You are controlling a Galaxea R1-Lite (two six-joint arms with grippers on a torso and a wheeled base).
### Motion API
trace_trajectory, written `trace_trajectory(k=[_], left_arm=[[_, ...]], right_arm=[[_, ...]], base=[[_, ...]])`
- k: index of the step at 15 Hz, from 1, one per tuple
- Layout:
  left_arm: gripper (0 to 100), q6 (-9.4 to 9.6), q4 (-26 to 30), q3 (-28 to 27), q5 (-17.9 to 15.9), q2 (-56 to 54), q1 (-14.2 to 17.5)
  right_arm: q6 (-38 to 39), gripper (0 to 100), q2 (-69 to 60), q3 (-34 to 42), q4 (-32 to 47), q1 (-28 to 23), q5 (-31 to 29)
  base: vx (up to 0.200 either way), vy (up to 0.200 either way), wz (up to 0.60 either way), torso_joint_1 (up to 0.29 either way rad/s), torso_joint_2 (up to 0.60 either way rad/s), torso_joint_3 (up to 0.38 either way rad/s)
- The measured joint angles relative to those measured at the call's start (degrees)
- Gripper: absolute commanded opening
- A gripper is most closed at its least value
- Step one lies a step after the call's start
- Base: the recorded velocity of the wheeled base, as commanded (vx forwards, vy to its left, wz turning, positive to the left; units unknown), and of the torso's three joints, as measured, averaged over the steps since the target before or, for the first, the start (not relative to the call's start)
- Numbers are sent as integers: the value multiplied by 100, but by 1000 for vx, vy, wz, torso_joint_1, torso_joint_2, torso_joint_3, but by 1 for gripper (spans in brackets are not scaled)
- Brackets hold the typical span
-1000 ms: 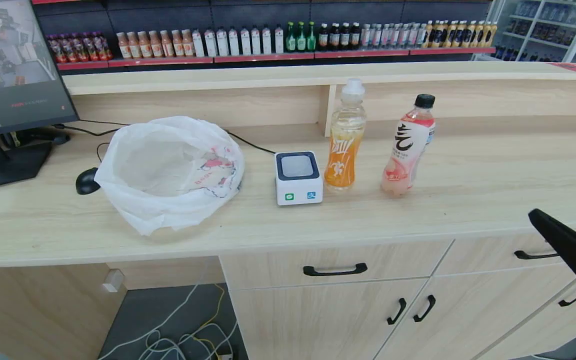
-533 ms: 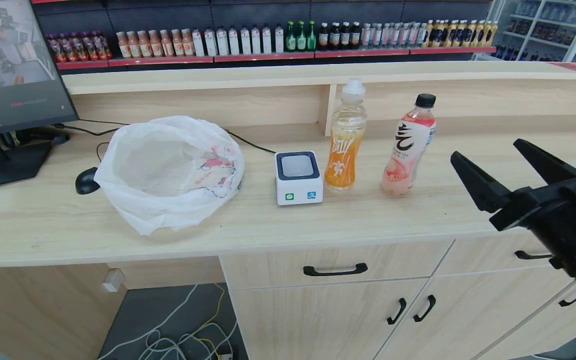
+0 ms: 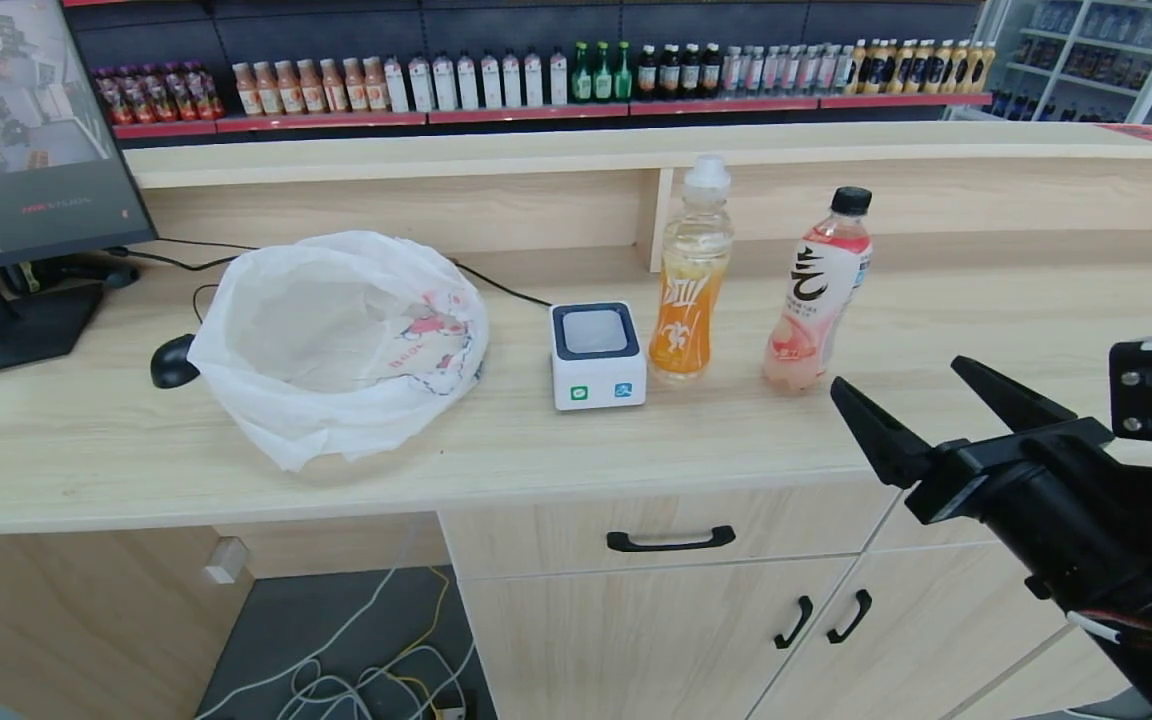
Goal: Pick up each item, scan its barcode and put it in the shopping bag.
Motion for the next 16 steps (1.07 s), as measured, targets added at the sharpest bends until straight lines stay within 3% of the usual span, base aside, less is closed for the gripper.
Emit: trace_trajectory(k=[5,8,16], left_arm=[[100,1,0,0,0,0,0],[100,0,0,0,-2,0,0],[100,0,0,0,0,0,0]], right_arm=[[329,100,723,-652,7,573,96],[115,100,1204,-1314,11,833,-96],[49,100,1958,-2119,123,521,-457]], base=[[0,0,0,0,0,0],[0,0,0,0,0,0],[0,0,0,0,0,0]])
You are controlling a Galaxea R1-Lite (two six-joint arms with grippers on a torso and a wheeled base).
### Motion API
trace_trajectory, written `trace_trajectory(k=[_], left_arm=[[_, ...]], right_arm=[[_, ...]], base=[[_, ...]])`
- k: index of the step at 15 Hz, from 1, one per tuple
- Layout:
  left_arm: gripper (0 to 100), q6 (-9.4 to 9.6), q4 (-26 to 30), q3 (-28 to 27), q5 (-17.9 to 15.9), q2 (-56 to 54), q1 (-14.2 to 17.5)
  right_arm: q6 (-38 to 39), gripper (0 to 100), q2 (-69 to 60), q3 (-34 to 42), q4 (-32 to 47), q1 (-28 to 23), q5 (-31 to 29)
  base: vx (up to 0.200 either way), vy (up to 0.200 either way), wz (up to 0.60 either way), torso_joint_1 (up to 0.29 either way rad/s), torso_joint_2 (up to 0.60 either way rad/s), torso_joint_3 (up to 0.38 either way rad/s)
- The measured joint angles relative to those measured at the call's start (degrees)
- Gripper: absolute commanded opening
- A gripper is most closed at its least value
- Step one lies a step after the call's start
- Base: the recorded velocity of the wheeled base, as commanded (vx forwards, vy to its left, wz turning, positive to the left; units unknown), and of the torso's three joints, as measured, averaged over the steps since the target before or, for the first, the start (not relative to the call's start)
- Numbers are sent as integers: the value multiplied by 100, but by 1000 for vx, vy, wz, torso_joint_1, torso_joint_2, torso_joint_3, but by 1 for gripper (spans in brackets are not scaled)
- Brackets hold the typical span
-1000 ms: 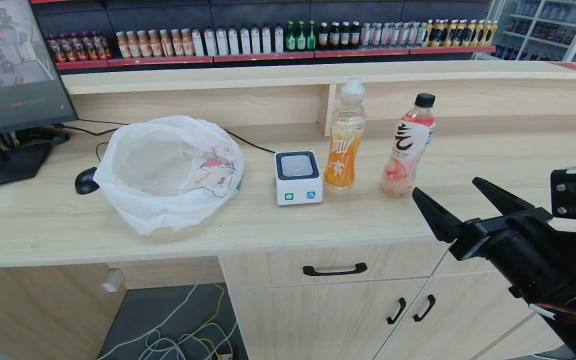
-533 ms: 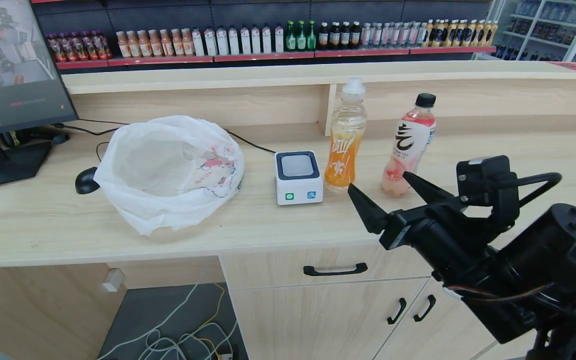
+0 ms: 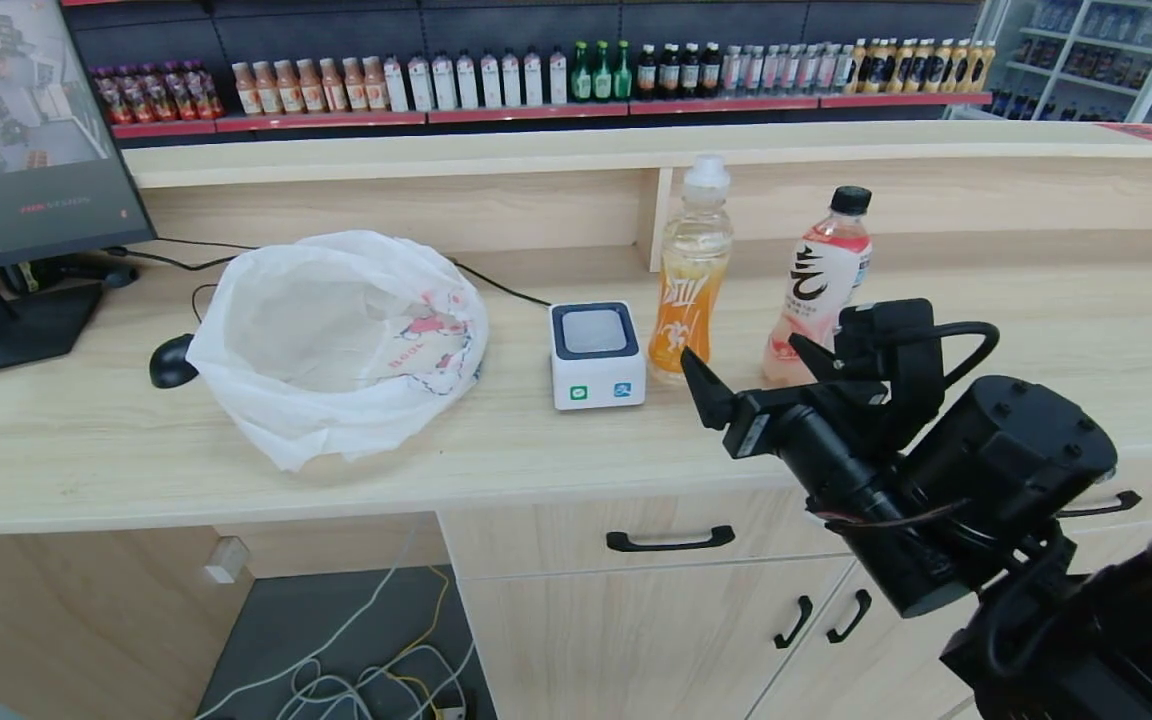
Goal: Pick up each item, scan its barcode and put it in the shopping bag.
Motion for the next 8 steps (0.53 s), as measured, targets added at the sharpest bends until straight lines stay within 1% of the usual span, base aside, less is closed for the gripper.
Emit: trace_trajectory(k=[2,6,8], left_arm=[[100,0,0,0,0,0,-2],[100,0,2,0,0,0,0],[100,1,0,0,0,0,0]], right_arm=[[1,100,165,-288,166,-107,22],[6,100,468,-1108,818,-258,85],[15,100,628,-1436,992,-339,118]], base=[[0,0,0,0,0,0],[0,0,0,0,0,0],[0,0,0,0,0,0]])
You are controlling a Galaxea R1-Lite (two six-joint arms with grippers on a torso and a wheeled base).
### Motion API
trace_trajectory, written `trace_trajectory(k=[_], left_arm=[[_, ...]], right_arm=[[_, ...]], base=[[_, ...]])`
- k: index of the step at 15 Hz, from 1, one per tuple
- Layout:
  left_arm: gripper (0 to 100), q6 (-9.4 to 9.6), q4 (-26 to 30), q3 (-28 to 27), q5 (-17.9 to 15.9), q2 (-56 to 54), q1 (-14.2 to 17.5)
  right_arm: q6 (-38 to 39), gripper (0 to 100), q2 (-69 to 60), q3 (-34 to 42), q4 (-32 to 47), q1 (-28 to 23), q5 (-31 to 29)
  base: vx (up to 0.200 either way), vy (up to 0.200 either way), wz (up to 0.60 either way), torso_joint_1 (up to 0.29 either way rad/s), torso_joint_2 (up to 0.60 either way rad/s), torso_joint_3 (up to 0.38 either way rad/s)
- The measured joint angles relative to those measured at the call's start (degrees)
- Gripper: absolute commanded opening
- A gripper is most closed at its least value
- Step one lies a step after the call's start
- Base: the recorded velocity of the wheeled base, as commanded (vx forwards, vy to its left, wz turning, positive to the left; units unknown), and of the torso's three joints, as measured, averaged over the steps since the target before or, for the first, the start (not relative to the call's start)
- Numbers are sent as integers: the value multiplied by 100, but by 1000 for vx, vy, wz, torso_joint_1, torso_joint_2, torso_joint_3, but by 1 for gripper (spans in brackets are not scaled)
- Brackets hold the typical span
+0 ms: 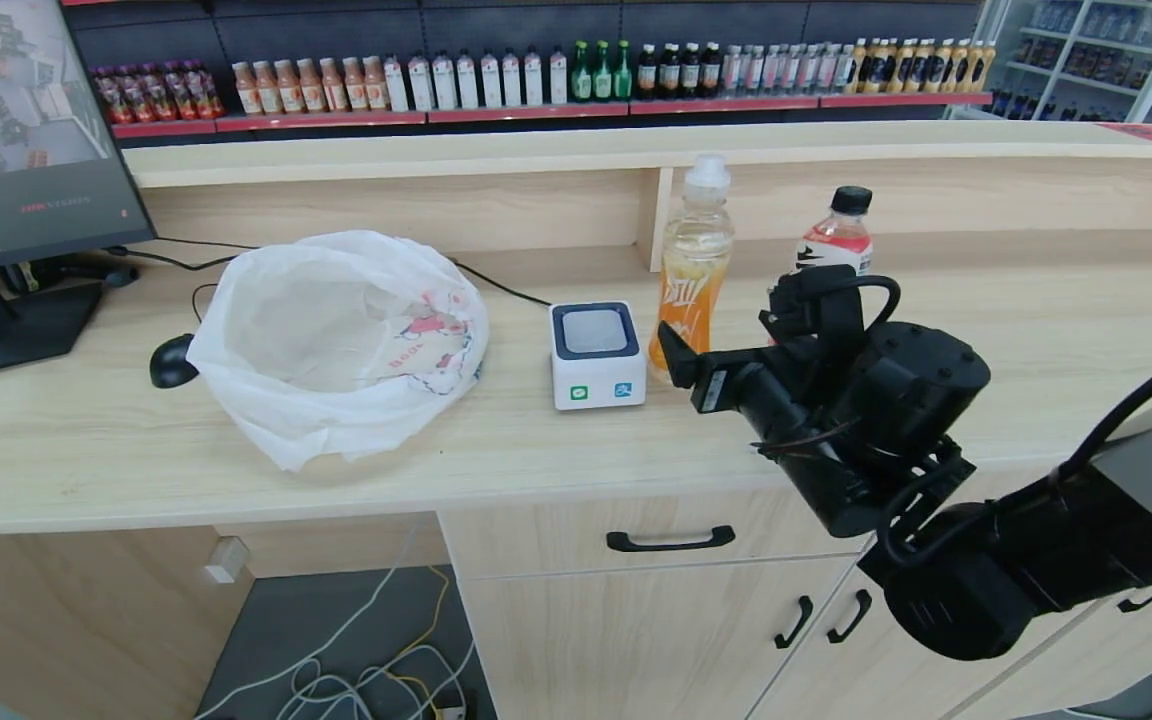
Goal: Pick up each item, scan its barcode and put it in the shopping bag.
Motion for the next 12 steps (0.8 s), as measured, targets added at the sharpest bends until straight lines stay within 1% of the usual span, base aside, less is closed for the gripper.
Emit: trace_trajectory(k=[3,8,10,12], left_arm=[[100,-1,0,0,0,0,0],[100,-1,0,0,0,0,0],[100,-1,2,0,0,0,0],[100,-1,0,0,0,0,-2]], right_arm=[[2,100,215,-423,230,-101,22],[-9,100,419,-649,266,-289,111],[-15,100,522,-822,263,-378,115],[-17,100,623,-1056,430,-411,117]], base=[[0,0,0,0,0,0],[0,0,0,0,0,0],[0,0,0,0,0,0],[0,0,0,0,0,0]])
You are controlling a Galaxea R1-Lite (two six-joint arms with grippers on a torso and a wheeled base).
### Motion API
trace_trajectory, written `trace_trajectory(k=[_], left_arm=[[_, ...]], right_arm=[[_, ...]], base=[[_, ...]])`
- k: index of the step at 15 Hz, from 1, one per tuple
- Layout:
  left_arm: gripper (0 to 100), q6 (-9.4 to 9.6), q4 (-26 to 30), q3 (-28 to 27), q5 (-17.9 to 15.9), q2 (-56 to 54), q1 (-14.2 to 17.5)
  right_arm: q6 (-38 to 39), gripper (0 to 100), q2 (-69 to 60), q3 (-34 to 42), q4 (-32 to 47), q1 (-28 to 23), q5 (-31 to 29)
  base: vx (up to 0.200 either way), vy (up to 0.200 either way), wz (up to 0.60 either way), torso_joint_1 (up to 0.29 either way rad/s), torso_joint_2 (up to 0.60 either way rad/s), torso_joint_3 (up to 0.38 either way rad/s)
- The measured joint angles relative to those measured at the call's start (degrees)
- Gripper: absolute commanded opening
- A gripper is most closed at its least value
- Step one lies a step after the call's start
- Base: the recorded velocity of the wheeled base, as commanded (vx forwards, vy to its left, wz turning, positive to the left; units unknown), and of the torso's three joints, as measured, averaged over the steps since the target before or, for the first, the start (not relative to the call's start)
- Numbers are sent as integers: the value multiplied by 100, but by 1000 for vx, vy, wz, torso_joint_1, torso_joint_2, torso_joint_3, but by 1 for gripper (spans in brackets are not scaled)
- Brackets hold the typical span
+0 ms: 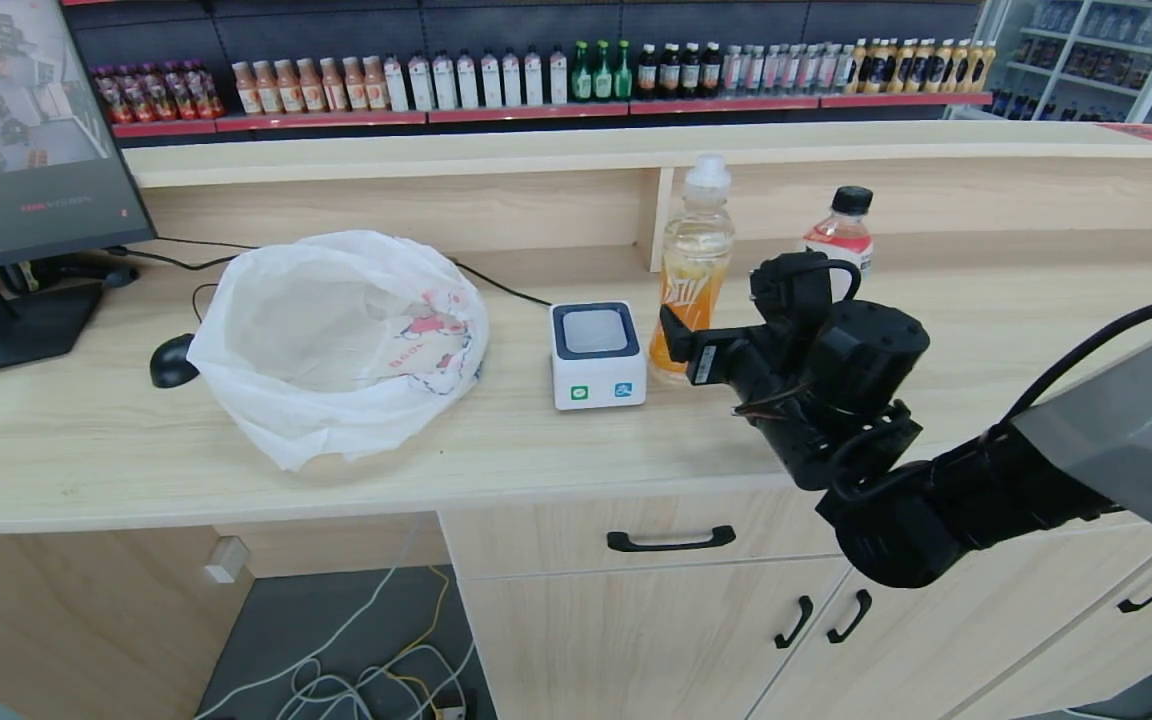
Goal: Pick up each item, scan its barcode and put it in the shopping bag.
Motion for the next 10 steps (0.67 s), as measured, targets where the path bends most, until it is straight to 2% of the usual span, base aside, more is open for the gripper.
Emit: trace_trajectory(k=[6,10], left_arm=[[100,0,2,0,0,0,2],[100,0,0,0,0,0,2]], right_arm=[[-9,100,201,-638,485,-22,-5],[-55,100,286,-751,499,-13,33]], base=[[0,0,0,0,0,0],[0,0,0,0,0,0]])
